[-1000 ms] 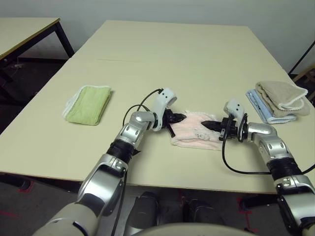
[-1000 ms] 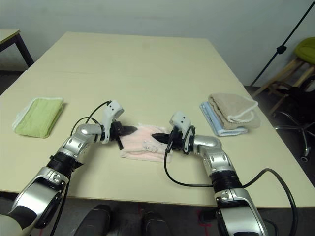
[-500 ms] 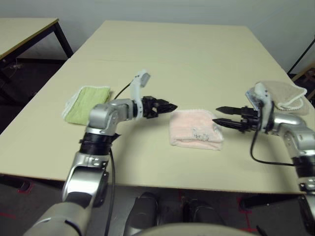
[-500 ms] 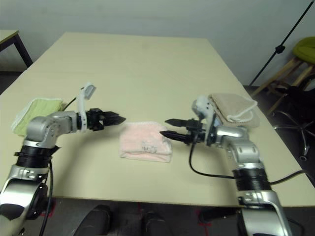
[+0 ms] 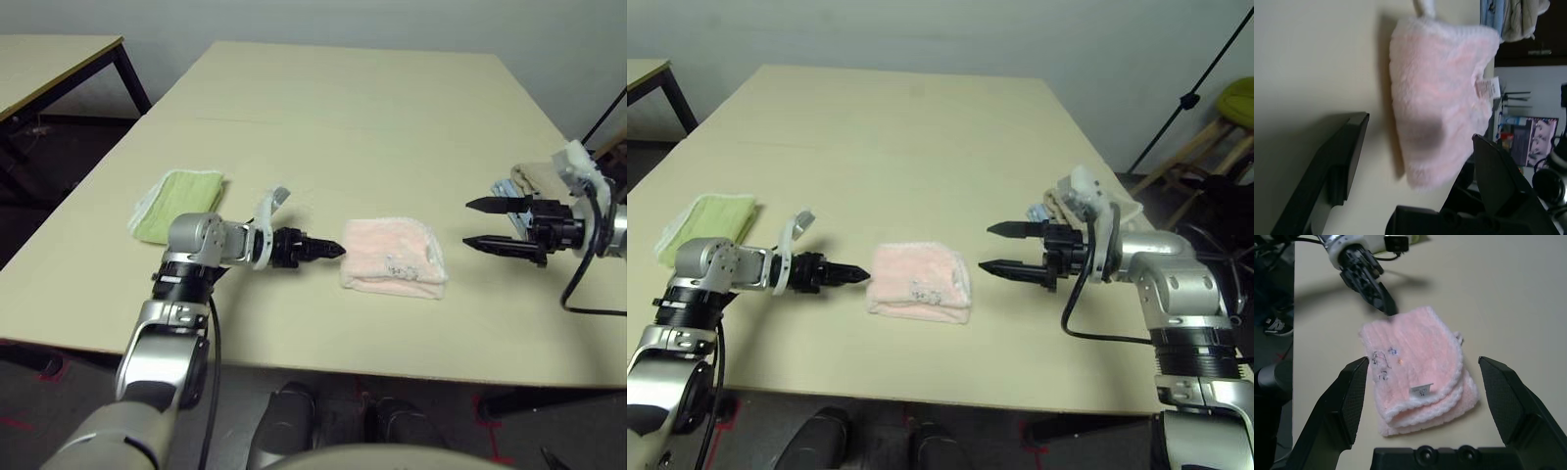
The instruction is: Fold the towel and set it aside.
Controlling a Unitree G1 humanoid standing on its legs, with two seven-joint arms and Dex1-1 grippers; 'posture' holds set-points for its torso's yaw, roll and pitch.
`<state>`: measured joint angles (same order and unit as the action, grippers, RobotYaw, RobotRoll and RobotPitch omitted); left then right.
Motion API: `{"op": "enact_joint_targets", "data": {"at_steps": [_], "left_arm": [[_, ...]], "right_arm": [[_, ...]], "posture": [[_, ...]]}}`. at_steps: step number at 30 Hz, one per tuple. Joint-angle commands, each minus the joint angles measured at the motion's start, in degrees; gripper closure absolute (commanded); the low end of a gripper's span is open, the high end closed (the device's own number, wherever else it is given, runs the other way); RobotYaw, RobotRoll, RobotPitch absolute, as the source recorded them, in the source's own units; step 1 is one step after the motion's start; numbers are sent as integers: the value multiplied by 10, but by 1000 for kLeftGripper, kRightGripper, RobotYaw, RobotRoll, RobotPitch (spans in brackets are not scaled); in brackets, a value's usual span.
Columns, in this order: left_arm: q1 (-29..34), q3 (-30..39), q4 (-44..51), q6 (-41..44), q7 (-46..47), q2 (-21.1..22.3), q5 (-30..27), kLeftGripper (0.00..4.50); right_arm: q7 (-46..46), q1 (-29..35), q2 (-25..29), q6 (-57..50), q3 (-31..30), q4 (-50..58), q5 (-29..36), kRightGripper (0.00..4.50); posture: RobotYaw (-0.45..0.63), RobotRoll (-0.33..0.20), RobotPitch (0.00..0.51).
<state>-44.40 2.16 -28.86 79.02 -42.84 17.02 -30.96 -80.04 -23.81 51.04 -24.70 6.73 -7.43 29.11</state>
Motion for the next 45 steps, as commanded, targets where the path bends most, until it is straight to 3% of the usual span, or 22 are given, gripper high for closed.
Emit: {"op": "enact_joint_targets", "data": {"at_steps": [1, 14, 18, 28, 29, 33, 45], "left_arm": [[-10, 5, -43, 18, 21, -23, 4, 51], [-29, 61, -107, 12, 73, -91, 1, 51], [-22, 69, -107, 14, 88, -98, 1, 952], [-12, 119, -80, 26, 109, -103, -24, 4311], [-9, 123, -75, 28, 110, -101, -26, 4467], [-1, 157, -52, 40, 126, -97, -39, 4467], [-28, 375, 63, 80, 206, -45, -104, 4467]], "right_arm": [[10, 20, 13, -8, 25, 21, 10, 0], [39, 44, 15, -24, 45, 57, 29, 0], [46, 44, 14, -25, 45, 61, 33, 0], [15, 75, 33, -21, 44, 75, 34, 0], [12, 79, 35, -23, 43, 77, 35, 0], [9, 83, 35, -18, 40, 76, 31, 0], [13, 56, 19, -11, 22, 51, 21, 0]], "posture": [[56, 0, 82], [32, 0, 90], [35, 0, 91], [44, 0, 85], [44, 0, 85], [51, 0, 84], [97, 0, 73]]}}
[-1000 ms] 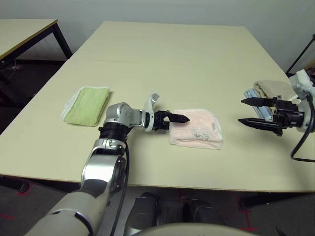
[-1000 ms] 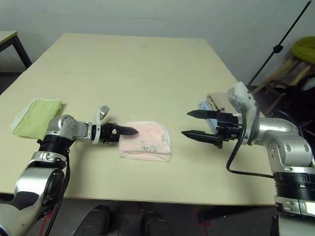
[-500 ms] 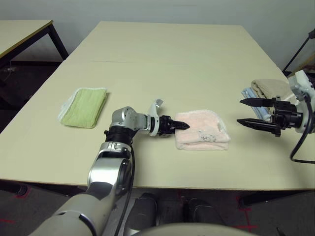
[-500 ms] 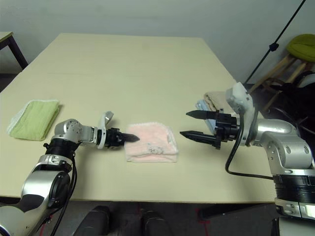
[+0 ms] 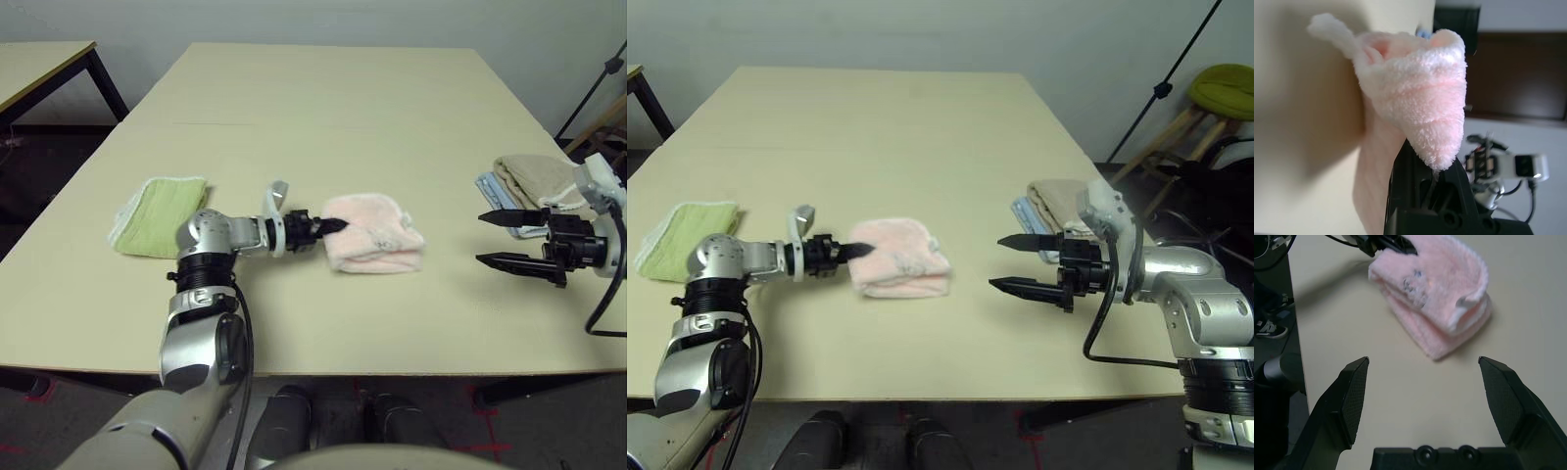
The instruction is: Fold the towel and set it aside.
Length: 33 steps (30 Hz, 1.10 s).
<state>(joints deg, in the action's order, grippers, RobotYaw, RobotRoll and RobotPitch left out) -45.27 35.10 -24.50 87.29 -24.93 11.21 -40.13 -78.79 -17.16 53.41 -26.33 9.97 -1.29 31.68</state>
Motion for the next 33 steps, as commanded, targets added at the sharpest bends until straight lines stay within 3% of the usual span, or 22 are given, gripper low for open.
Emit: {"op": "enact_joint_targets", "data": {"at_steps": [1, 6, 14, 25, 33], "left_arm": [[-26, 65, 24, -12, 36, 22, -16, 4467], [-46, 139, 25, -79, 79, 74, -26, 4467], [-13, 174, 4, -242, 110, 153, -20, 4467], [109, 184, 48, -398, 176, 105, -35, 4467], [134, 170, 40, -448, 192, 94, -47, 4467]], "right_arm": [[0, -15, -6, 6, -13, -13, -6, 0], [-3, -29, -13, 10, -23, -24, -11, 0], [-4, -46, -20, 13, -38, -33, -14, 0], [-9, -44, -26, 26, -44, -46, -16, 0], [-14, -44, -30, 37, -48, -54, -19, 0]], "posture": [[97, 0, 73], [112, 0, 70], [130, 0, 63], [139, 0, 66], [142, 0, 69]]}}
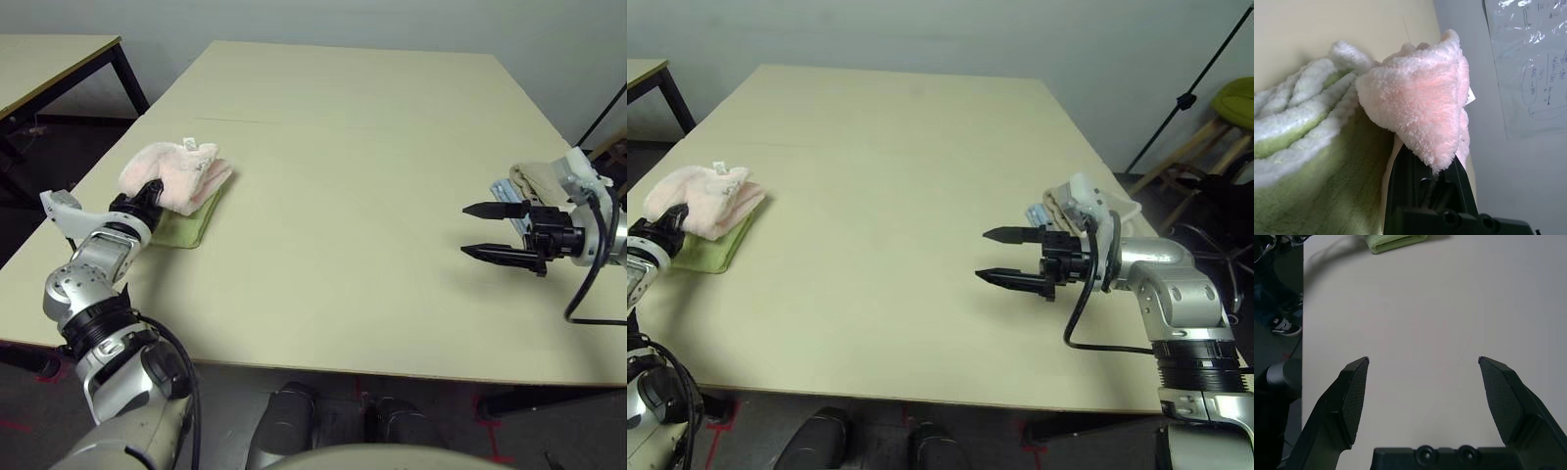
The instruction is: Fold the towel and set it aside.
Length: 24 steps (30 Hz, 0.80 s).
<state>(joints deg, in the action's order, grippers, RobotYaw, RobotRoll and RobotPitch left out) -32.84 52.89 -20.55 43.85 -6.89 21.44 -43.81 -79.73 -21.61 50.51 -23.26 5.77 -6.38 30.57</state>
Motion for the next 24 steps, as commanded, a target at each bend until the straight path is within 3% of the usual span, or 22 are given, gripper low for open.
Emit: {"op": "enact_joint_targets", "data": {"at_steps": [1, 18, 24], "left_arm": [[12, -8, 4, -17, 16, -10, -14, 4467], [85, -37, 144, 14, 105, -54, -107, 4467], [101, -42, 150, 3, 119, -45, -111, 2701]], "right_arm": [[-4, 0, -2, 6, -6, -4, -8, 0], [-5, -35, -30, 20, -34, -29, -32, 0], [-7, -47, -41, 28, -43, -42, -40, 0]], "posture": [[142, 0, 69], [184, 0, 65], [208, 0, 61]]}}
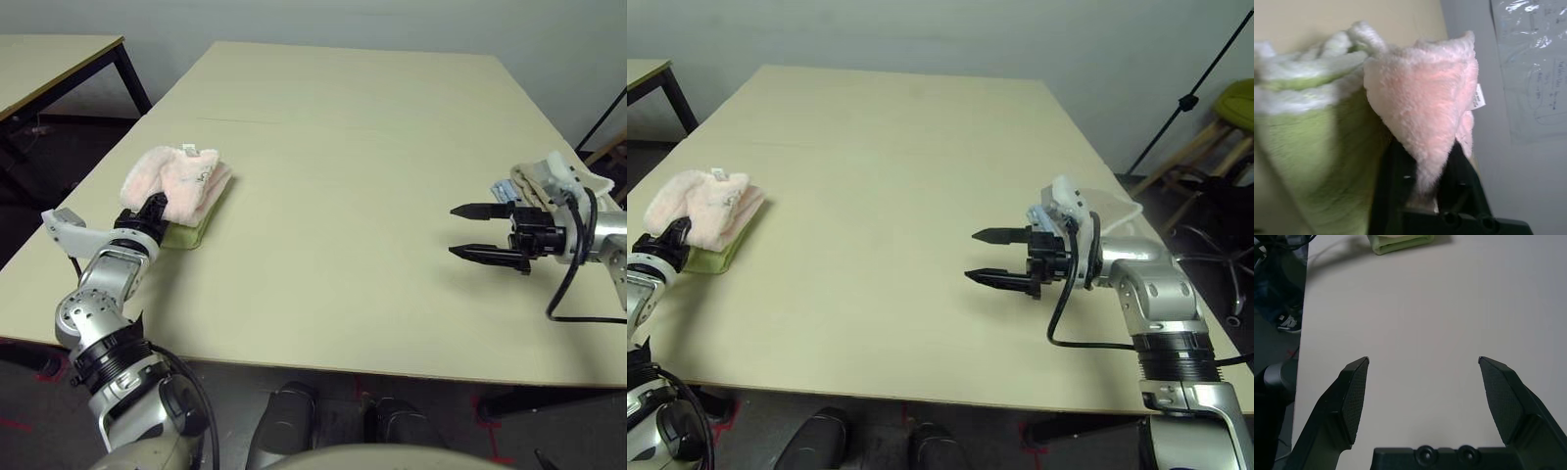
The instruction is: Fold the towel and set it aside.
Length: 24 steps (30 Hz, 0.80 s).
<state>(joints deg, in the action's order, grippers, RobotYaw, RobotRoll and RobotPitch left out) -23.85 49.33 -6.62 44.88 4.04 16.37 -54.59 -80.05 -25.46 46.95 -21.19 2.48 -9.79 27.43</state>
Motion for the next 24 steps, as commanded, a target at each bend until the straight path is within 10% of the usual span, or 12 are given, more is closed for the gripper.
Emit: {"op": "enact_joint_targets", "data": {"at_steps": [1, 8, 17, 24], "left_arm": [[14, -9, 12, -9, 9, 9, -2, 2362], [63, -28, 43, 7, -1, 47, 1, 41], [125, -110, 97, -22, -121, 191, 76, 41], [125, -232, 112, -167, -191, 154, 193, 41]], "right_arm": [[-4, -11, -8, 8, -11, -9, -10, 0], [-2, -20, -13, 3, -15, -8, -13, 0], [136, -38, -54, -42, 44, -4, 3, 0], [323, -9, -129, 22, 104, -7, -35, 0]], "posture": [[210, 0, 61], [218, 0, 62], [217, 0, 70], [195, 0, 79]]}}
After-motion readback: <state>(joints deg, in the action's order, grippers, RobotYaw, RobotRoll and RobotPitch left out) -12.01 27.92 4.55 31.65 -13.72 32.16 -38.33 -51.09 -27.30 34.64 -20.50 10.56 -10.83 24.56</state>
